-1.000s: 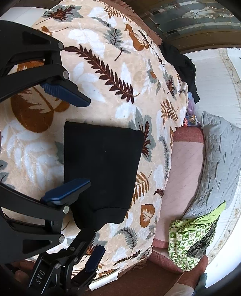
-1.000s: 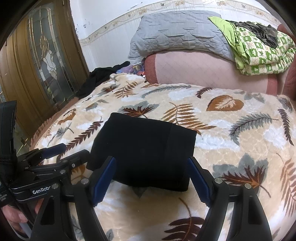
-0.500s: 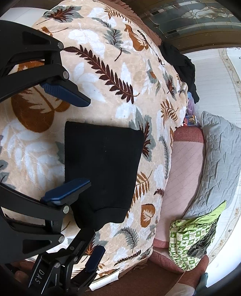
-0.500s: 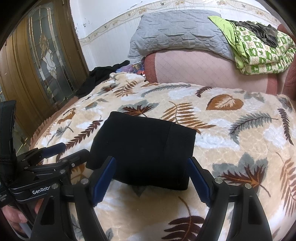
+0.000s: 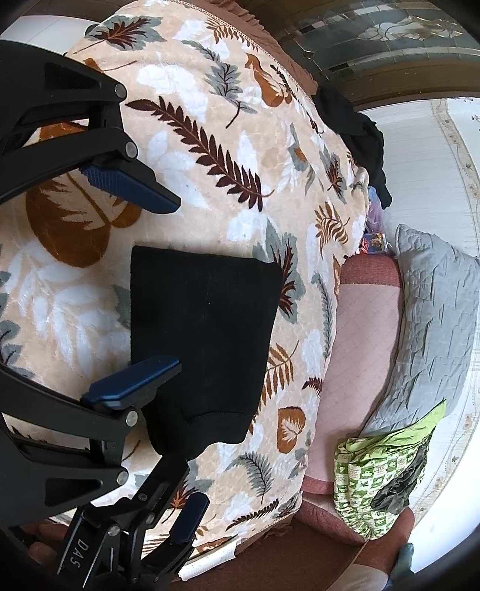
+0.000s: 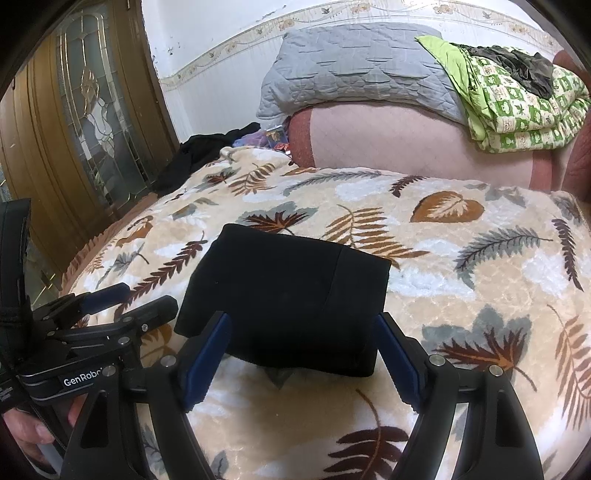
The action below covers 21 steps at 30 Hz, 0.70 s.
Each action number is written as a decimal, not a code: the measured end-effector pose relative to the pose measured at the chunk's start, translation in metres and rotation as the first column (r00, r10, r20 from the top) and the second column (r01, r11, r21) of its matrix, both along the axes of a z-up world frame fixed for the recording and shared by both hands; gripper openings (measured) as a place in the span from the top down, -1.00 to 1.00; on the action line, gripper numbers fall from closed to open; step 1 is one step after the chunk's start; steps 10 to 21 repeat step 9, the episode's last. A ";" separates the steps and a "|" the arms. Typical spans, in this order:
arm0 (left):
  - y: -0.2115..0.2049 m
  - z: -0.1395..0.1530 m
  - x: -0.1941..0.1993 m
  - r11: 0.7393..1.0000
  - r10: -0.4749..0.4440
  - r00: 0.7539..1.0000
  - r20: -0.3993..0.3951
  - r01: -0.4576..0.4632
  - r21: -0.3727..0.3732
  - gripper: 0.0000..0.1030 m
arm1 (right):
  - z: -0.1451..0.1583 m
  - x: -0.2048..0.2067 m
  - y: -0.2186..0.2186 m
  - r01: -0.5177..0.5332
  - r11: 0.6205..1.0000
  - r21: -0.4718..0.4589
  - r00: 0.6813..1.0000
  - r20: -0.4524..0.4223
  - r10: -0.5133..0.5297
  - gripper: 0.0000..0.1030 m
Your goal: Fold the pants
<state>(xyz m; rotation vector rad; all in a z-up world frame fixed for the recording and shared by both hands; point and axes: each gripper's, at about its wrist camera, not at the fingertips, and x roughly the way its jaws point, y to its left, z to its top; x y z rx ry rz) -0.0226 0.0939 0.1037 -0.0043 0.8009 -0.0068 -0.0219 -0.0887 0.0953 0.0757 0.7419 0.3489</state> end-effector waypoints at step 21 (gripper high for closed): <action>-0.004 0.004 -0.010 1.000 -0.012 1.000 0.023 0.011 0.009 -0.54 | 0.004 -0.007 -0.001 -0.002 1.000 -0.002 1.000 0.009 0.002 -0.57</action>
